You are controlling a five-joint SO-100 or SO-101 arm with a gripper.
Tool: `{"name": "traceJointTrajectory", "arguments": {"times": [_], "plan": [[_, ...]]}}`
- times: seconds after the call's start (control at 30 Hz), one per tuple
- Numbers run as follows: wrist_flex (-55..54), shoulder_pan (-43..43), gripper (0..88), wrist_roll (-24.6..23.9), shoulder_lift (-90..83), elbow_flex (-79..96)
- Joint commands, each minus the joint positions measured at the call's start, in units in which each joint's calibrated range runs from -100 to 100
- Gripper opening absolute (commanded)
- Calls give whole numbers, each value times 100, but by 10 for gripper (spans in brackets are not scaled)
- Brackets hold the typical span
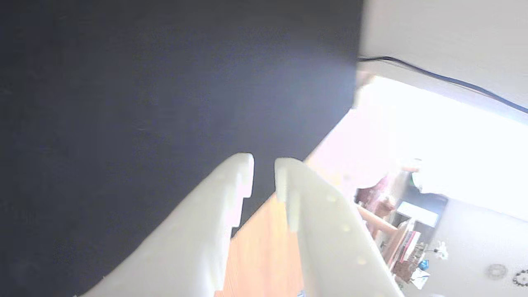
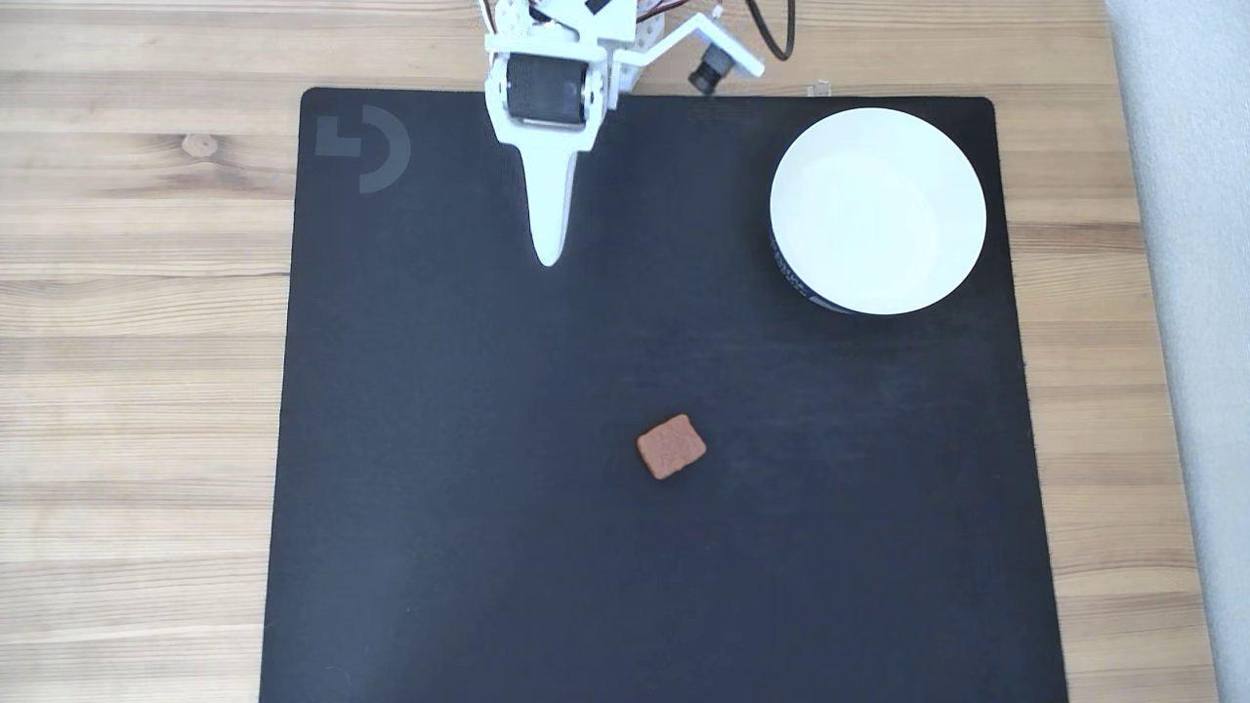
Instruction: Pick up the toy and place it on the plate
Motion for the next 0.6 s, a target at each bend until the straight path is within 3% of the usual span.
{"name": "traceJointTrajectory", "arguments": {"times": [0.0,0.3,0.57], "plan": [[-123,11,26,-149,1143,-1004],[-216,-64,26,-149,3844,-3401],[-174,-700,26,-107,6203,-5591]]}}
